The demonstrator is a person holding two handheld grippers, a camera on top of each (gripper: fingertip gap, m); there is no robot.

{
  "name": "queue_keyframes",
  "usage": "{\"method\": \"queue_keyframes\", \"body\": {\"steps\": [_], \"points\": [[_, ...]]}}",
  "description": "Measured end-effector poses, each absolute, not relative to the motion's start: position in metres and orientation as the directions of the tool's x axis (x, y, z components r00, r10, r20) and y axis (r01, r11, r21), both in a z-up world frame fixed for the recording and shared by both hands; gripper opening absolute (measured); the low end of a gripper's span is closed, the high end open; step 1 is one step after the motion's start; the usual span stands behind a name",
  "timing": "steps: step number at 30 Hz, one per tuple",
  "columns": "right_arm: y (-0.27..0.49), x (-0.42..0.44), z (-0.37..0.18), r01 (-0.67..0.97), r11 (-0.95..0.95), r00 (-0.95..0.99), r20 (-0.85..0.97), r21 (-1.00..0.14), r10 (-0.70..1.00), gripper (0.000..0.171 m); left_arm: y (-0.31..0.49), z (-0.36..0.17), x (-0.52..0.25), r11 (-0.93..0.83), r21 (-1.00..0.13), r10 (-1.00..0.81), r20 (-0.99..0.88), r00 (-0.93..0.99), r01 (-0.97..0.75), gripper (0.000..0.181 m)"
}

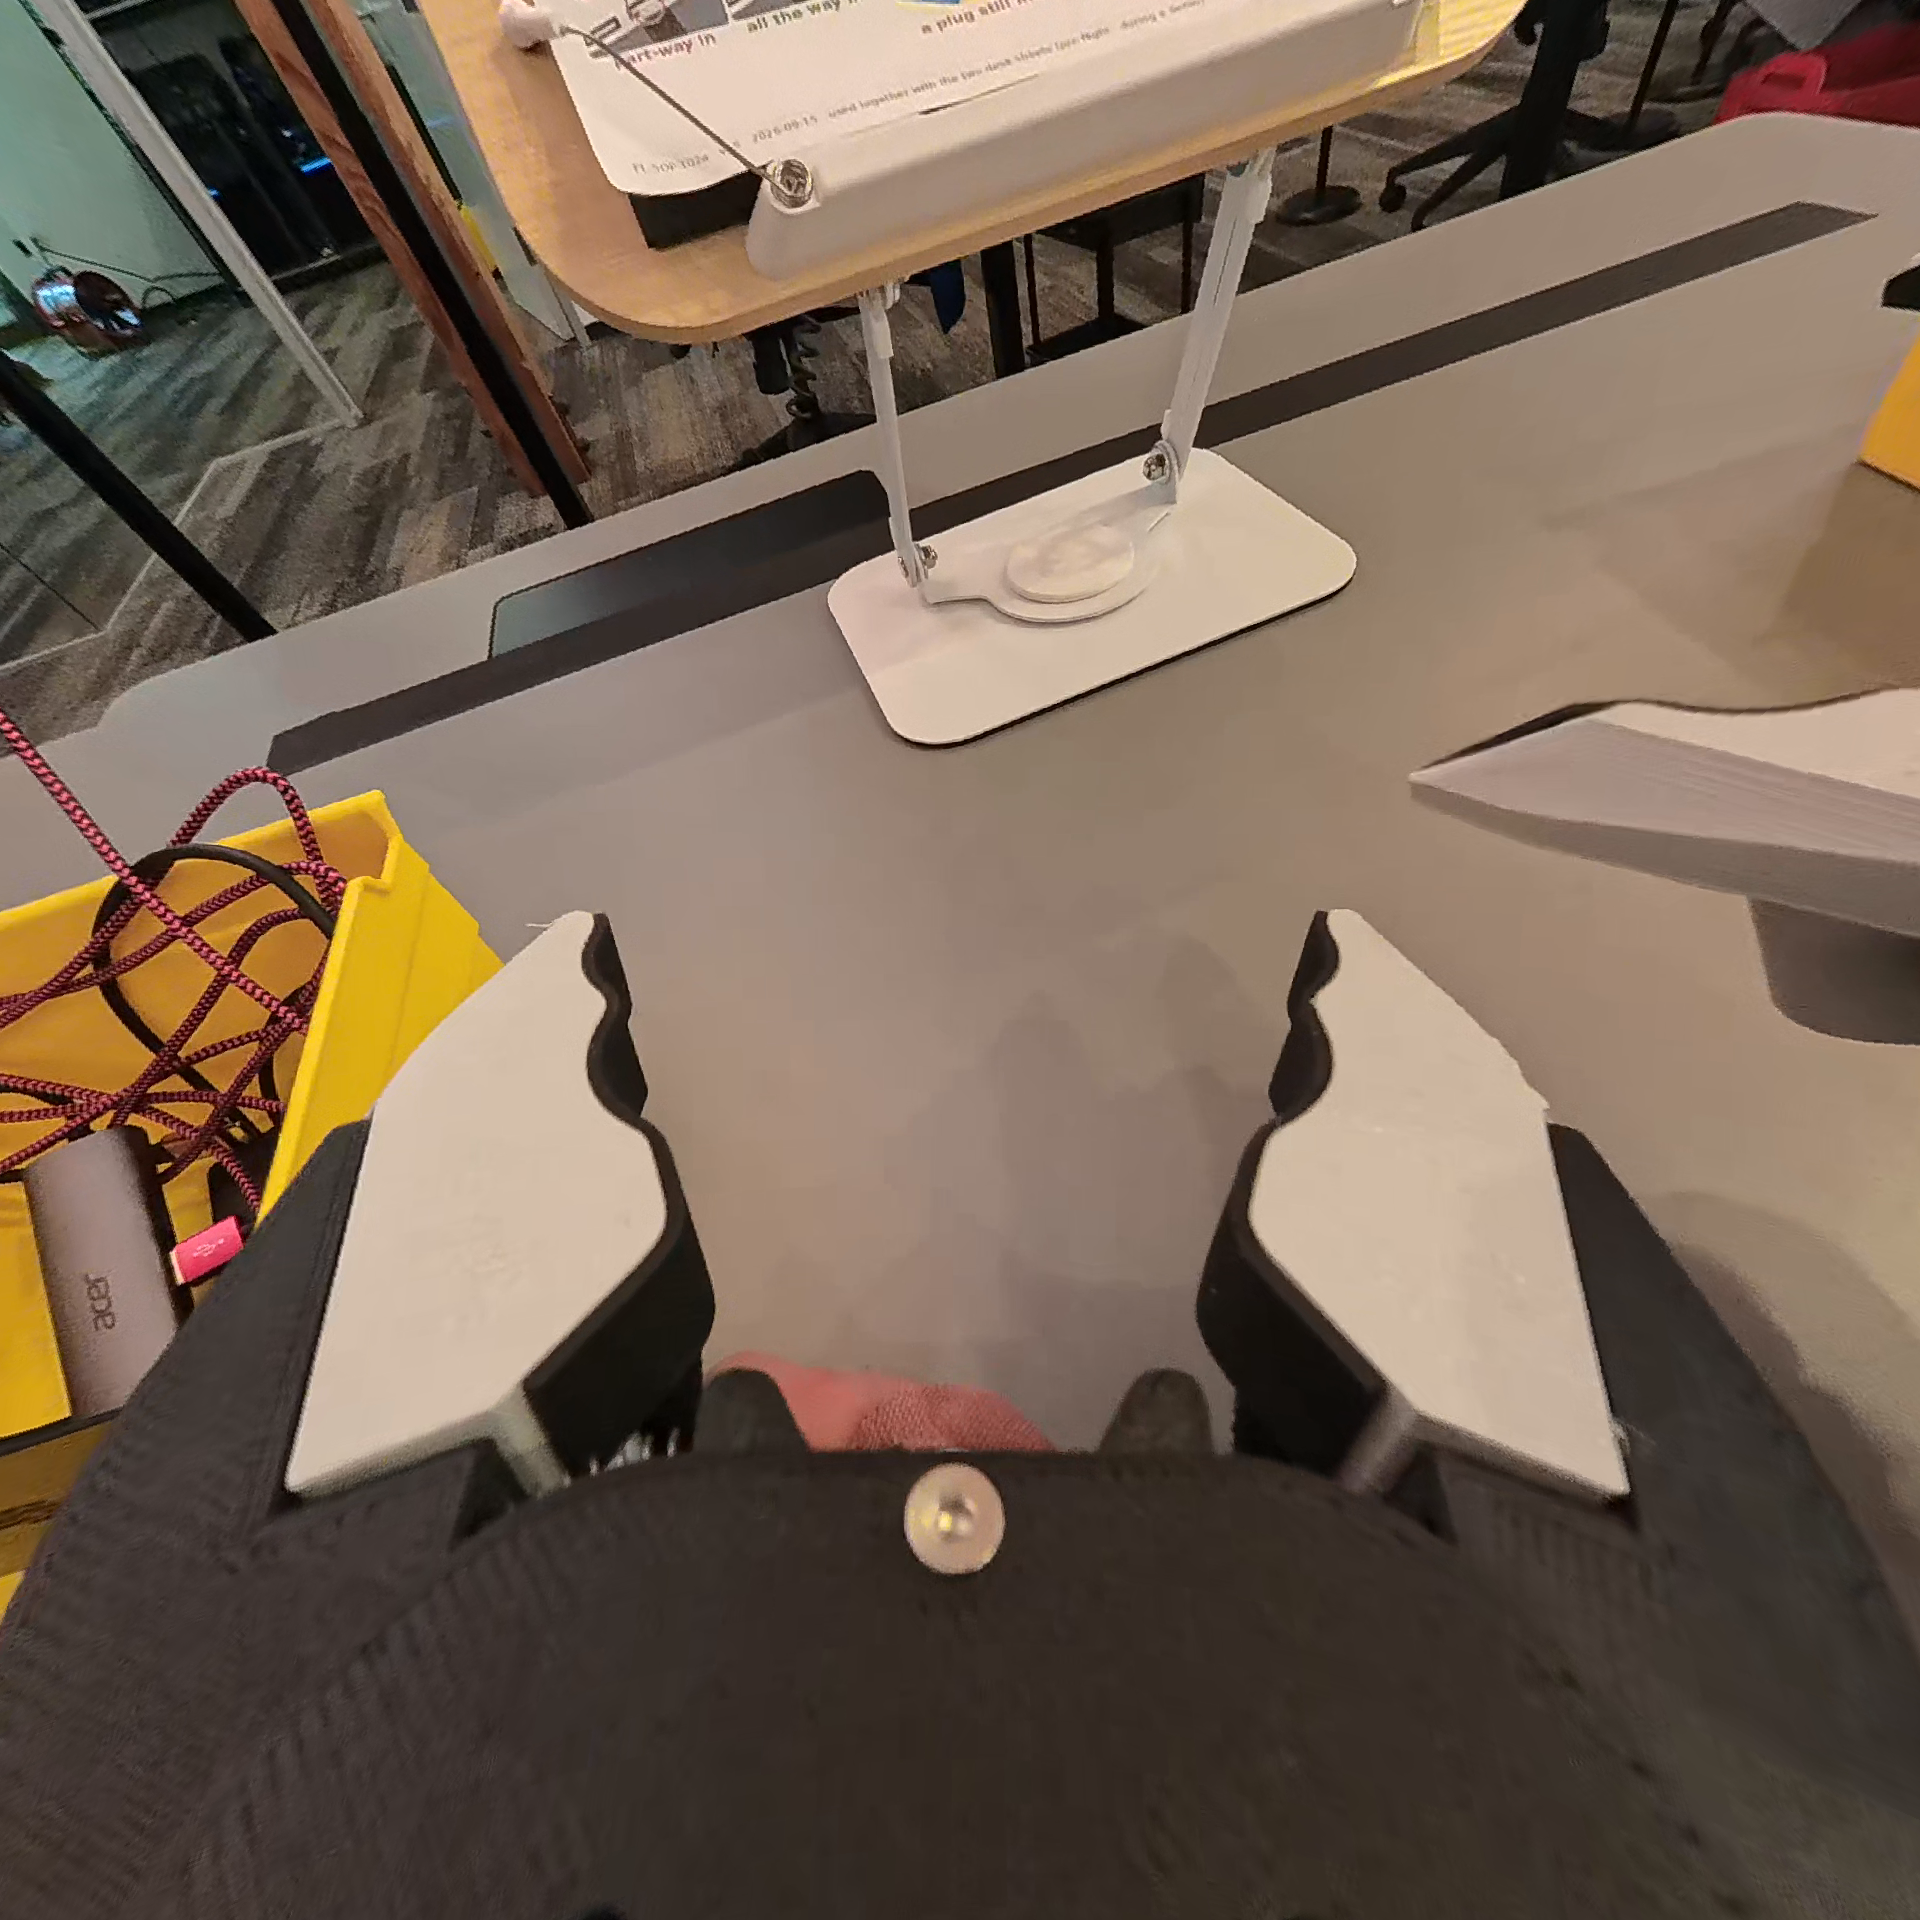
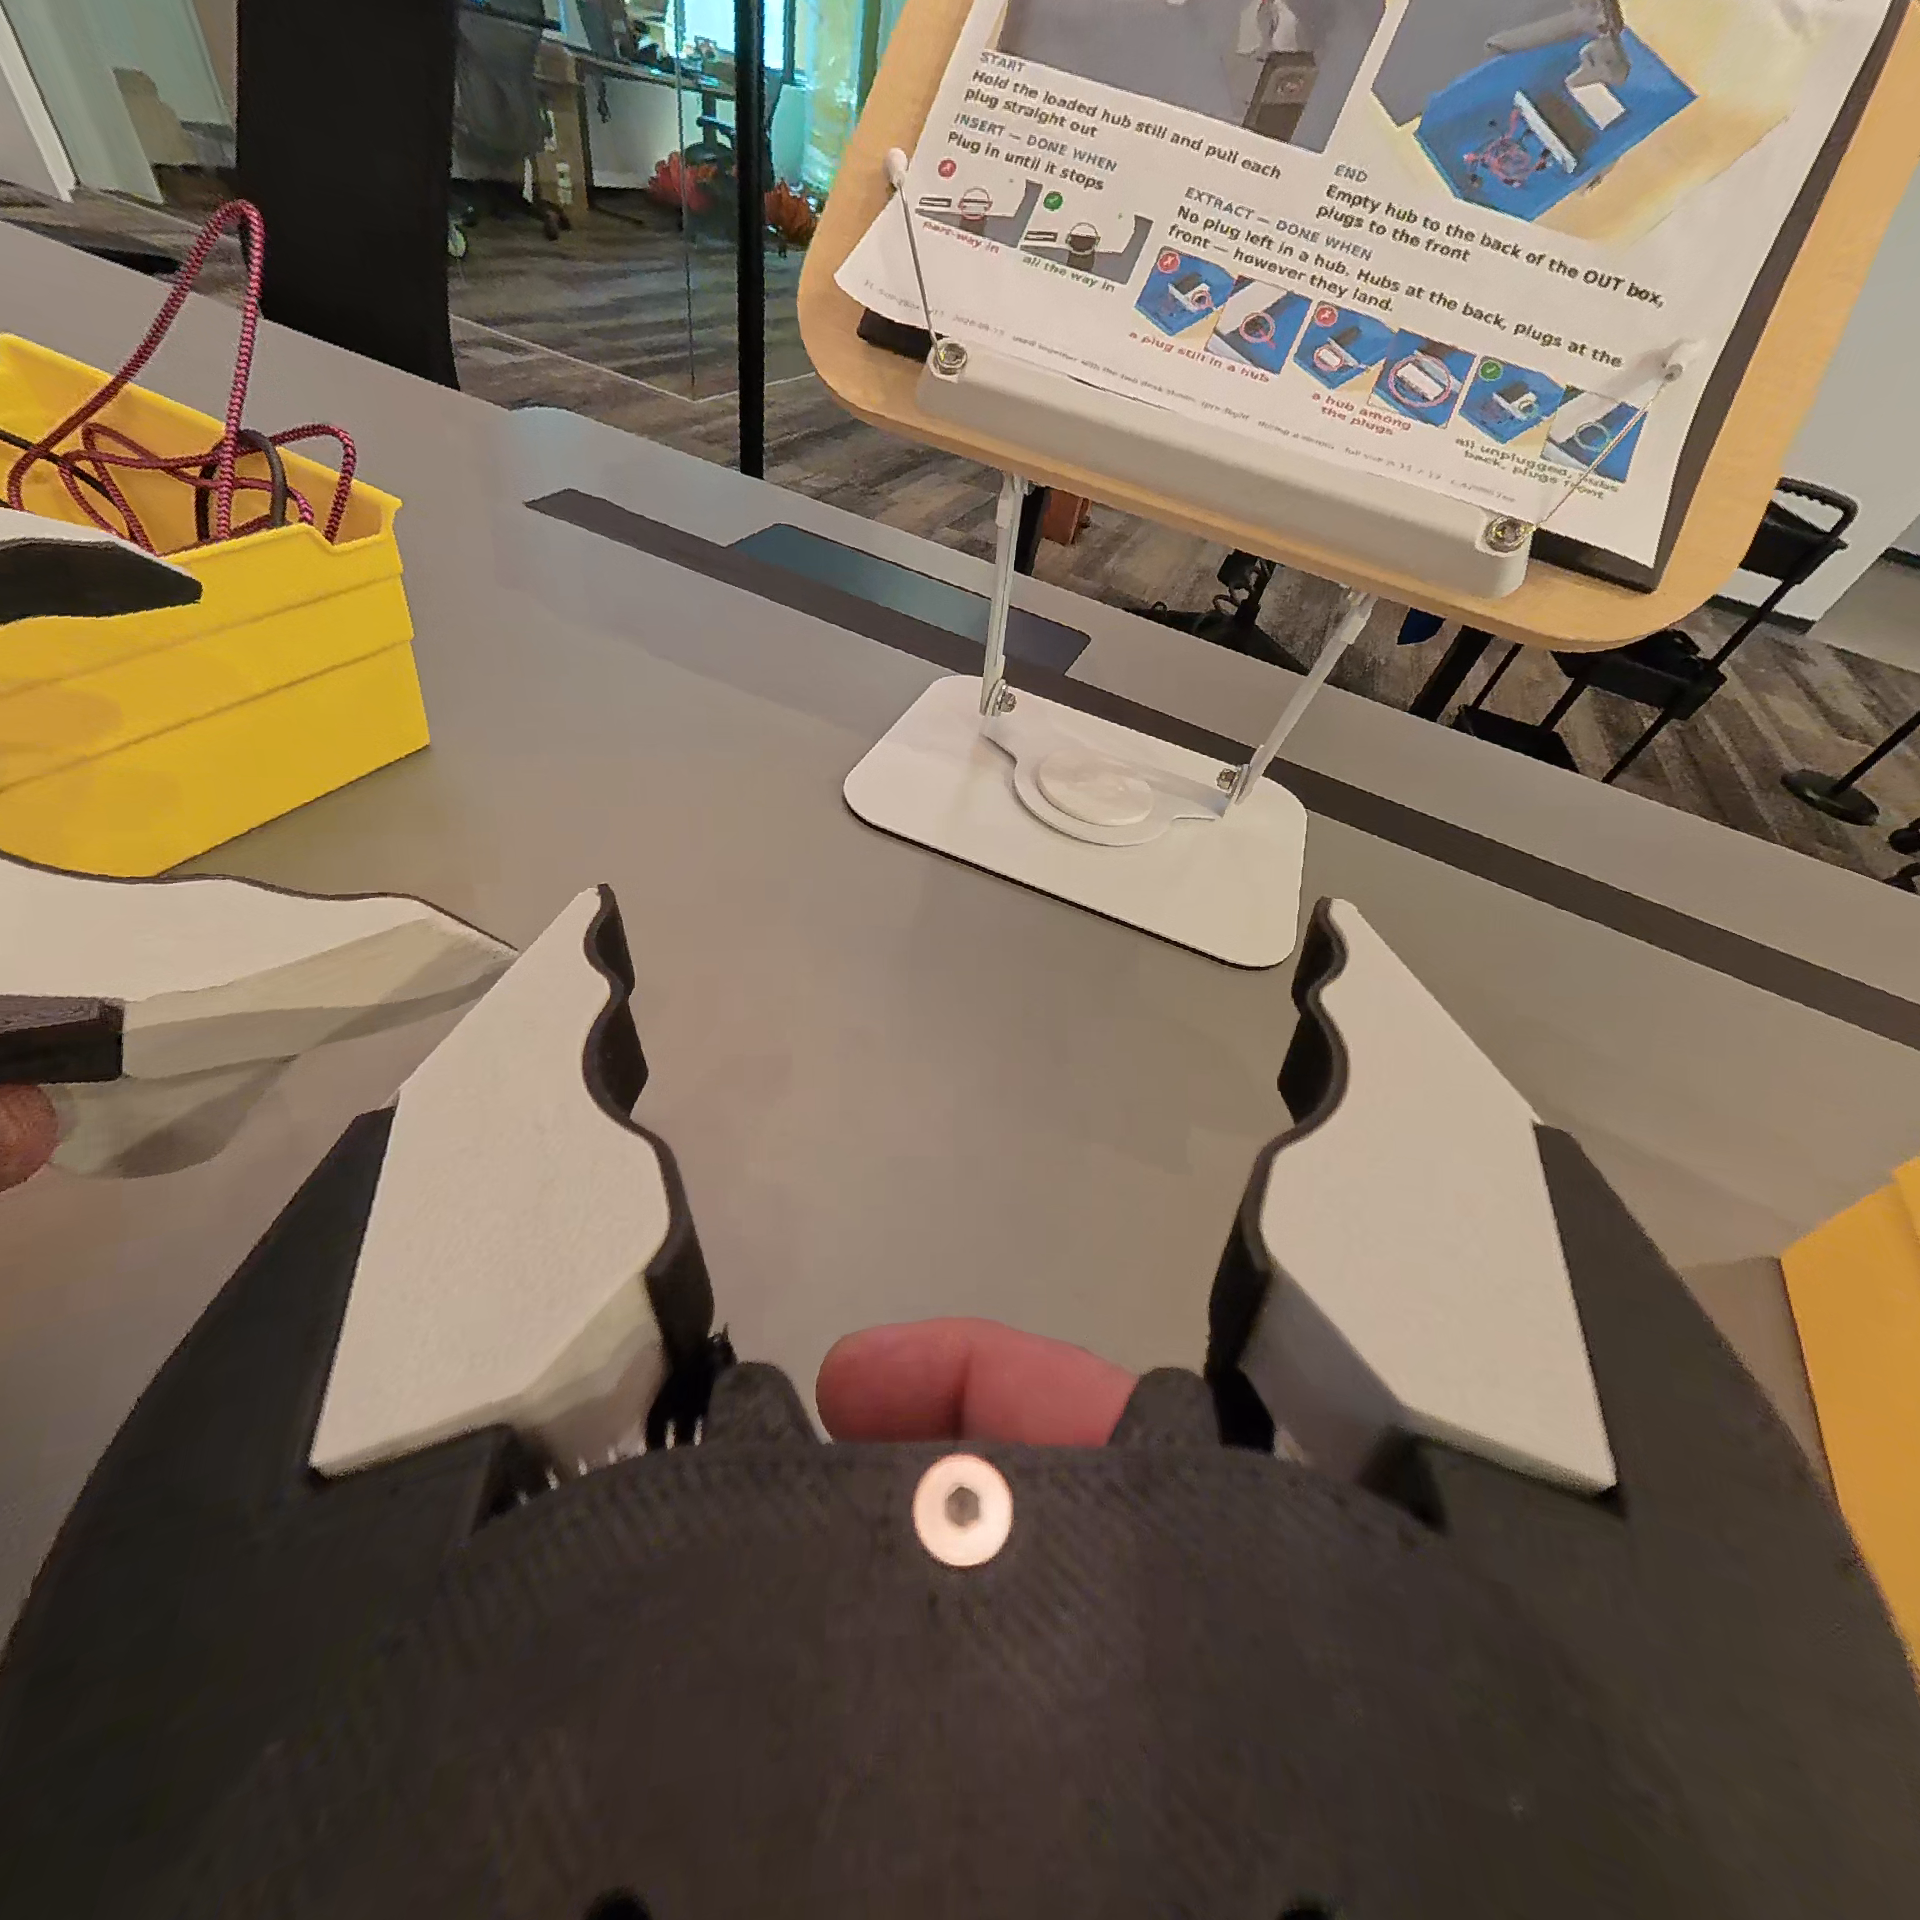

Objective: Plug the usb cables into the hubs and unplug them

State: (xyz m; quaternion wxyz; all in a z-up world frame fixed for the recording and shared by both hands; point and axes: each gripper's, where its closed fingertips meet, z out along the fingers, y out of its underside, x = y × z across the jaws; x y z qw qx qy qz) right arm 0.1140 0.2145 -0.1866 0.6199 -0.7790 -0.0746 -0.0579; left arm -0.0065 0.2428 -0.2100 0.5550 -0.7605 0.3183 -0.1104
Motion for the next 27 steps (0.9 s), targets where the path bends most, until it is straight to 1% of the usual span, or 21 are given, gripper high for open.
{"method": "queue_keyframes", "body": {"steps": [22,24,27], "points": [[0.205,0.109,-0.149,0.180,-0.184,0.984,0.178,-0.966,0.027,0.123,0.232,-0.173,-0.006,-0.148,-0.921,-0.610,-0.202,0.766,-0.360,0.118],[0.204,0.107,-0.143,0.184,-0.163,0.983,0.181,-0.969,0.033,0.124,0.232,-0.172,-0.007,-0.142,-0.919,-0.610,-0.213,0.763,-0.369,0.117],[0.197,0.107,-0.114,0.170,-0.075,0.985,0.167,-0.983,0.044,0.127,0.234,-0.173,-0.008,-0.152,-0.918,-0.609,-0.205,0.766,-0.367,0.115]]}}
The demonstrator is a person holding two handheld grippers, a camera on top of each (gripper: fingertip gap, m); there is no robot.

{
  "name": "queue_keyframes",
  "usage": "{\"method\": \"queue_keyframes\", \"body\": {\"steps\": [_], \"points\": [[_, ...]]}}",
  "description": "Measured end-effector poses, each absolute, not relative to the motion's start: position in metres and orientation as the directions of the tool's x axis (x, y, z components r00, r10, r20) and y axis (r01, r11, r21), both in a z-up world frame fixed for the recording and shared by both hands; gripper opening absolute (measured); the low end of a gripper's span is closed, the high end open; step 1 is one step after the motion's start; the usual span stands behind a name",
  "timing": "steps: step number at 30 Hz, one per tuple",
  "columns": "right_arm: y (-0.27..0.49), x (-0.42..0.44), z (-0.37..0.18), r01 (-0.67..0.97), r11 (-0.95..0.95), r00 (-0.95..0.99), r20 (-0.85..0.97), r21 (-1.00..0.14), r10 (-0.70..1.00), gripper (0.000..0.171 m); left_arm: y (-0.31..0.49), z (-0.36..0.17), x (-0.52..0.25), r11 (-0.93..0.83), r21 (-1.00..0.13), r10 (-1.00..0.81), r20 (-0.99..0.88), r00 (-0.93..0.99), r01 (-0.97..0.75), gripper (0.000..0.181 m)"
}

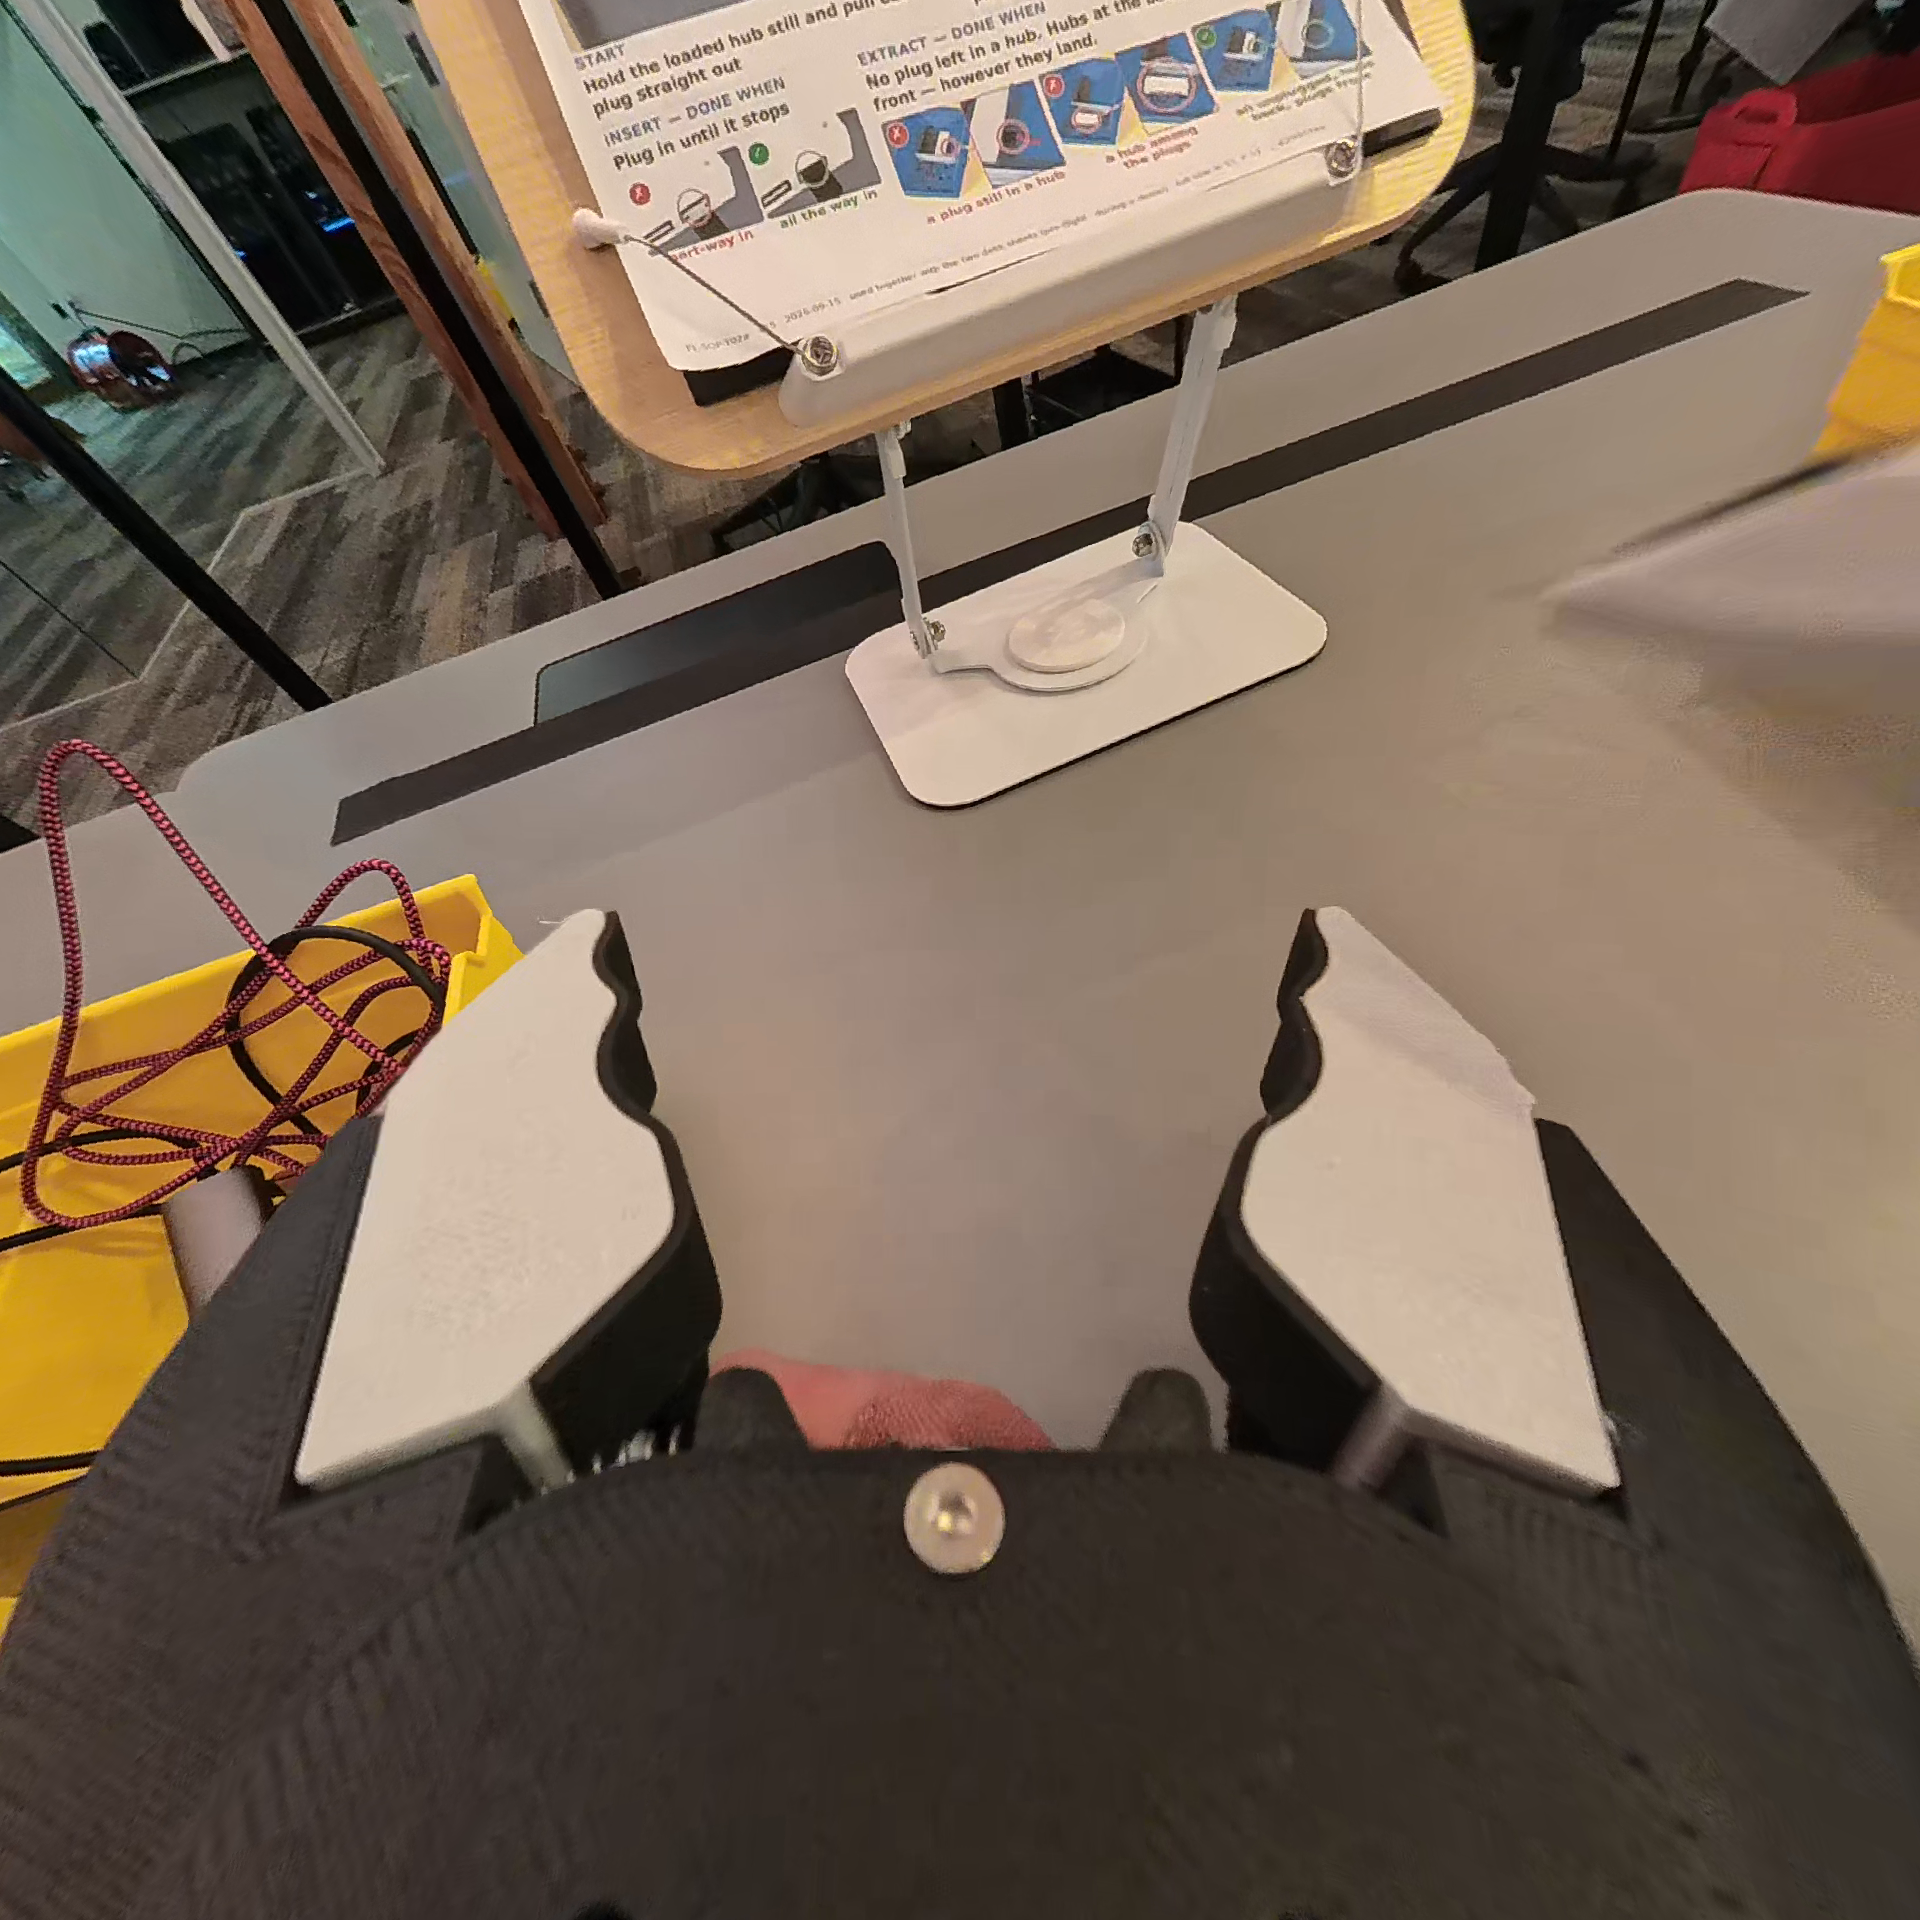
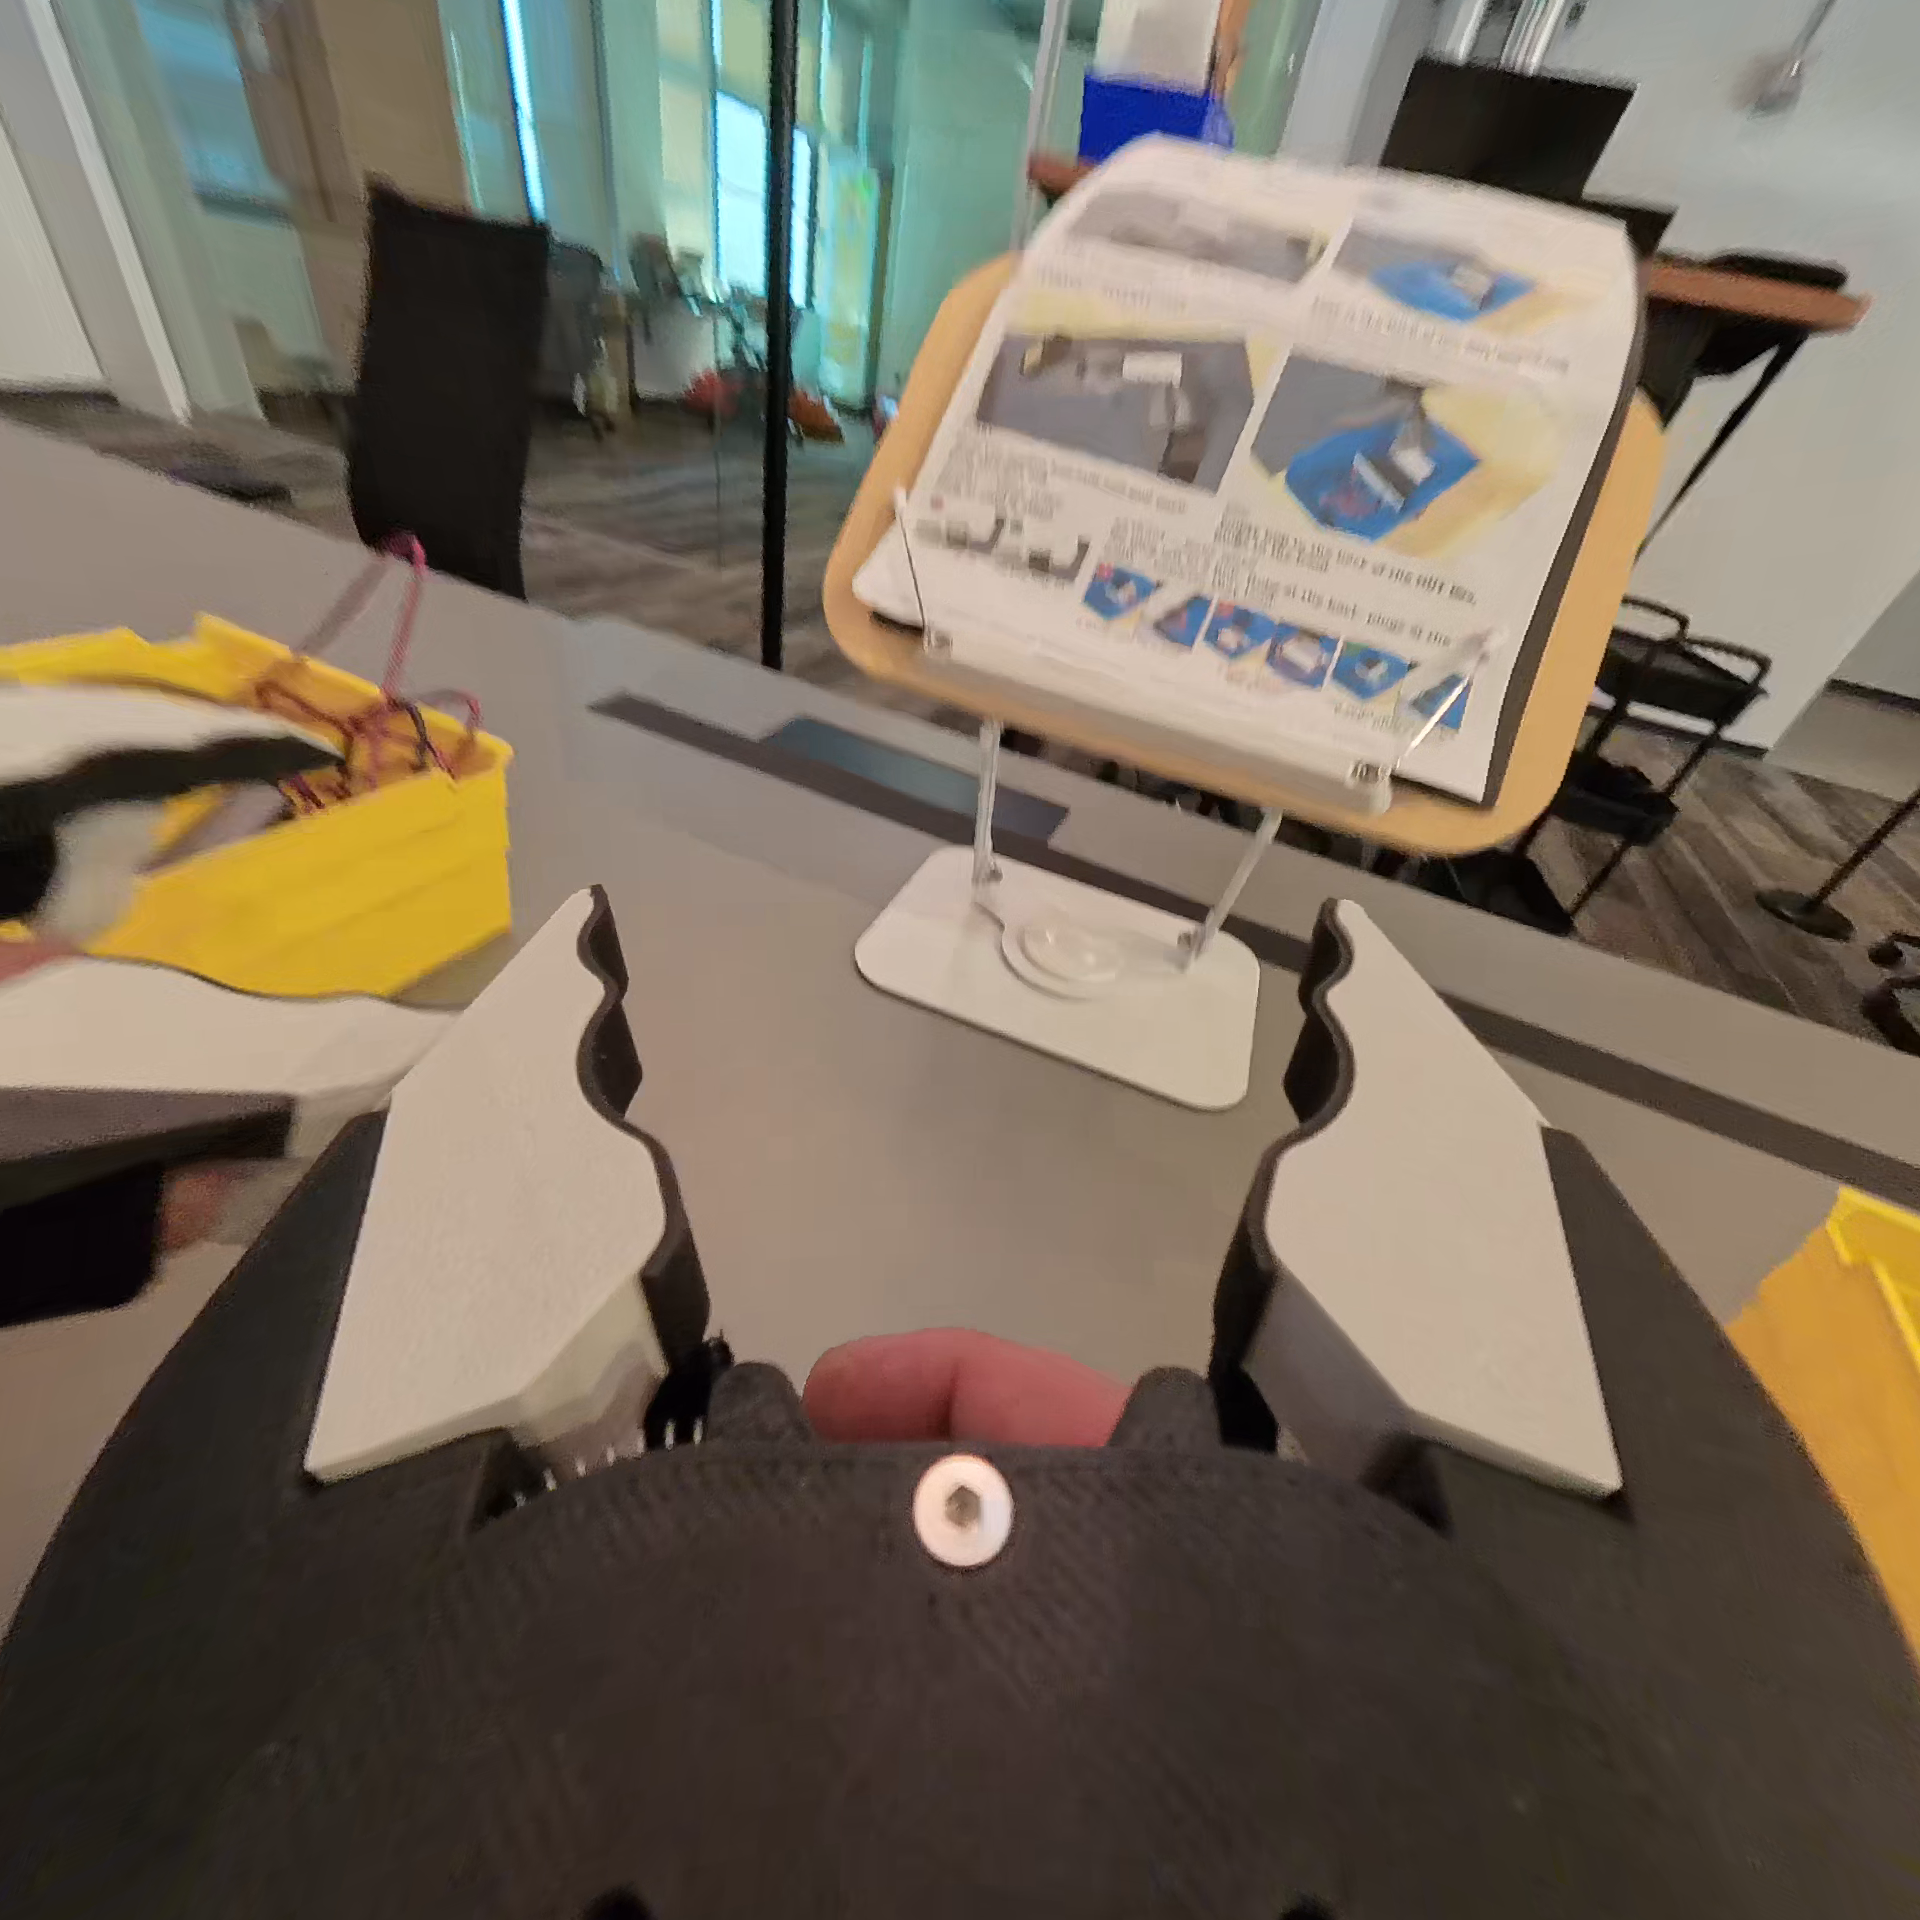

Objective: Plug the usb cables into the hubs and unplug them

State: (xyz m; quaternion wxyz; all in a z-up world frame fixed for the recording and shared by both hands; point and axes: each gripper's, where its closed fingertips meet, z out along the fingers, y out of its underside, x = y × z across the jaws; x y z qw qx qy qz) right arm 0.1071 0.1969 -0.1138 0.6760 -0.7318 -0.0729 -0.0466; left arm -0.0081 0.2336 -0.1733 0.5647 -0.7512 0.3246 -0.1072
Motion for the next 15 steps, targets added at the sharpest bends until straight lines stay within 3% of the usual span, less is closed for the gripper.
{"method": "queue_keyframes", "body": {"steps": [7,15], "points": [[0.132,0.039,-0.002,0.197,0.364,0.914,0.305,-0.910,0.269,0.131,0.242,-0.188,-0.011,-0.183,-0.889,-0.604,-0.235,0.762,-0.419,0.121],[0.078,-0.089,-0.019,0.305,0.502,0.661,0.559,-0.809,0.500,0.149,0.240,-0.206,-0.008,-0.188,-0.849,-0.614,-0.291,0.734,-0.494,0.125]]}}
